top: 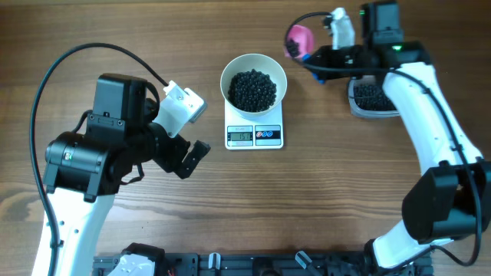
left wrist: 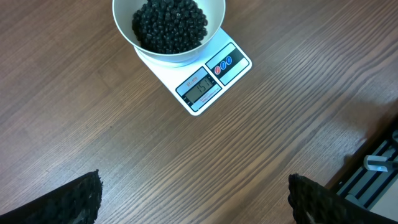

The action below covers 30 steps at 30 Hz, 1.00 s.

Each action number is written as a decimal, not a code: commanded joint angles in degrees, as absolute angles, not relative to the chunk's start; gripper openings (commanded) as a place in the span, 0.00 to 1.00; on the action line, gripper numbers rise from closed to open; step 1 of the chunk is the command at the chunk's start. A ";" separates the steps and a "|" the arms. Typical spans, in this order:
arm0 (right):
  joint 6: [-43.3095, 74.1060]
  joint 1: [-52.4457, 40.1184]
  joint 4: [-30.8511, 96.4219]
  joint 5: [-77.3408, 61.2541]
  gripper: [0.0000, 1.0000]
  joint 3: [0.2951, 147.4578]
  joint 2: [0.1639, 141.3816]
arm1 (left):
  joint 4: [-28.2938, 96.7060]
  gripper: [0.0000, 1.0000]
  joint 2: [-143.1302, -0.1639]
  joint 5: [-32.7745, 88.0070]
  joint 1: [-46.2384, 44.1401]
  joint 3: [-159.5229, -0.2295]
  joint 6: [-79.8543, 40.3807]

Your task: Scoop item into bowl and weigh 150g on scale

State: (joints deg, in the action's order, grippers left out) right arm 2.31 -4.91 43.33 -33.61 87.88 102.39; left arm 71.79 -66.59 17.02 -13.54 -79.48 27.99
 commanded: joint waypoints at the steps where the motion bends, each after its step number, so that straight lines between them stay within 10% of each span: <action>1: -0.36 0.43 47.44 -35.66 0.04 88.99 99.15 | 71.59 1.00 -66.92 17.08 -13.61 -80.49 27.66; 12: -10.57 14.35 64.51 -13.39 0.04 88.99 97.49 | 71.59 1.00 -66.92 17.08 -13.61 -80.49 27.66; 30: -13.98 7.35 63.48 16.71 0.04 88.60 97.51 | 71.59 1.00 -66.92 17.08 -13.61 -80.49 27.66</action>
State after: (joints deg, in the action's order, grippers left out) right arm -10.79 9.30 63.83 12.08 87.94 99.00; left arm 71.77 -66.59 17.02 -13.54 -79.48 27.99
